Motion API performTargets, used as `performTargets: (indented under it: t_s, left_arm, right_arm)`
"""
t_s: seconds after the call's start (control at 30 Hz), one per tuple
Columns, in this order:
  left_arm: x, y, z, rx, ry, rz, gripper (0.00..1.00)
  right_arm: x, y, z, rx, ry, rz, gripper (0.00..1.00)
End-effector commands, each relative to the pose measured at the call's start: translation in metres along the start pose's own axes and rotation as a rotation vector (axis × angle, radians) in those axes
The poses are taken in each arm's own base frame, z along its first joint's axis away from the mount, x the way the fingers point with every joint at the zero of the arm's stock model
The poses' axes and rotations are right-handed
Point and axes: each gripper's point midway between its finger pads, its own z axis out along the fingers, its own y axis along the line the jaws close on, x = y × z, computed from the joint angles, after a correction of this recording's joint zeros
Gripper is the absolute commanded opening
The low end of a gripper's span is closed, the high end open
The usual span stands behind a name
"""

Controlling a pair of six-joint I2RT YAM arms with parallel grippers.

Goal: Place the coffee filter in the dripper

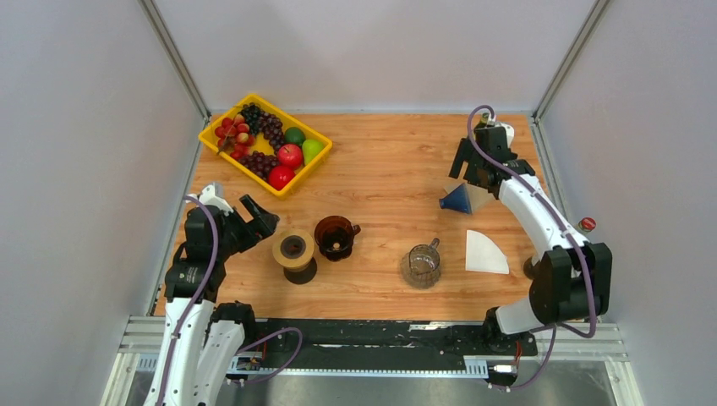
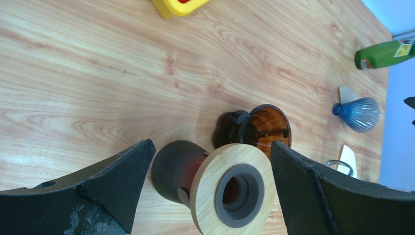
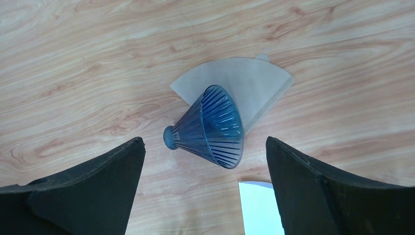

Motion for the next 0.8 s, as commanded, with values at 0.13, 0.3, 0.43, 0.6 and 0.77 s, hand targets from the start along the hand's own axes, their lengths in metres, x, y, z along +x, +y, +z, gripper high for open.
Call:
performTargets:
  t_s: [0.13, 0.3, 0.43, 0.6, 0.77]
  left_arm:
    - [-0.004, 0.007, -0.004, -0.044, -0.011, 0.029, 1.00]
    - [0.000, 0.009, -0.004, -0.050, -0.002, 0.025, 1.00]
    - [0.000, 0.005, -0.004, -0.023, -0.001, 0.037, 1.00]
    - [-0.002, 0.005, -0.006, -0.021, -0.016, 0.041, 1.00]
    - [-0.003, 0.005, -0.007, -0.029, -0.016, 0.036, 1.00]
  right_arm:
    - [0.010, 0.029, 0.040, -0.178, 0.077, -0.002, 0.89]
    - [0.024, 0.030, 0.061, -0.169, 0.114, 0.007, 0.82]
    - [0.034, 0.030, 0.073, -0.160, 0.133, 0.027, 0.74]
    - [0.045, 0.027, 0.079, -0.148, 0.145, 0.051, 0.55]
    - [0.053, 0.021, 0.081, -0.122, 0.149, 0.068, 0.30]
